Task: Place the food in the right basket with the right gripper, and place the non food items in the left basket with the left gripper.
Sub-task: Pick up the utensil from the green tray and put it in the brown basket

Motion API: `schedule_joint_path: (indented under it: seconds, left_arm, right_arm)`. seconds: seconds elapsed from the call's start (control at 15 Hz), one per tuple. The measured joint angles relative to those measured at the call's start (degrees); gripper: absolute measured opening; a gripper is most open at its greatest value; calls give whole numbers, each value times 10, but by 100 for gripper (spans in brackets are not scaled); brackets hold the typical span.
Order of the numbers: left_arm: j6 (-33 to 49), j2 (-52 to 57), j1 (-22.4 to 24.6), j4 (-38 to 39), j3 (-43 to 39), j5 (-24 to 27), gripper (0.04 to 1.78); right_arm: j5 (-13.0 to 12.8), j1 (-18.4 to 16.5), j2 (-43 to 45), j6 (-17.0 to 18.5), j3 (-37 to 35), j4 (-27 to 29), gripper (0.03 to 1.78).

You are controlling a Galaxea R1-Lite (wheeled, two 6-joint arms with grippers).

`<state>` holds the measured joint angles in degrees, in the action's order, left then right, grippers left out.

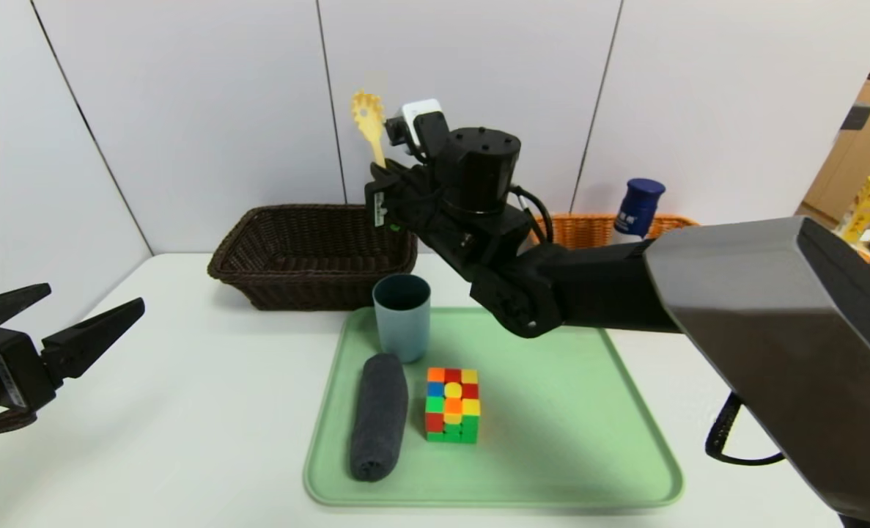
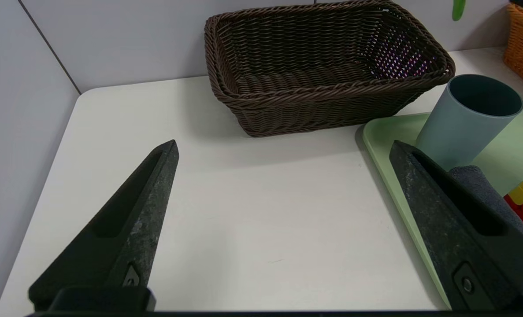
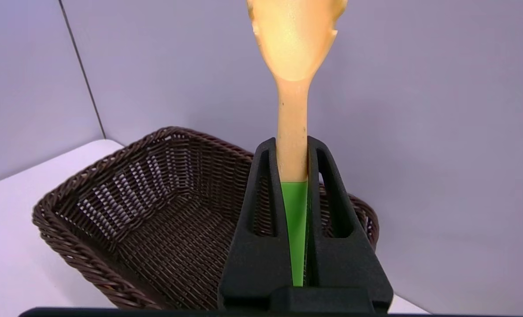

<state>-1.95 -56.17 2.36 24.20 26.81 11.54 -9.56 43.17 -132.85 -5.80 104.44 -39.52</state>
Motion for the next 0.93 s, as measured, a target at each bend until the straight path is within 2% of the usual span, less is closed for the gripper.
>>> schedule_joint_path:
  seconds: [0.27, 0.53, 0.73, 0.93]
  left_arm:
    - [0, 0, 0, 0, -2, -1, 169]
    - [0, 0, 0, 0, -3, -1, 169]
    - [2, 0, 0, 0, -3, -1, 169]
    - [2, -1, 0, 1, -3, -1, 169]
  right_arm:
    - [2, 0, -32, -2, 11, 7, 15]
    - [4, 0, -38, -2, 13, 38, 15]
    - [-1, 0, -42, -2, 19, 43, 62]
    - [-16, 0, -56, -3, 57, 43, 97]
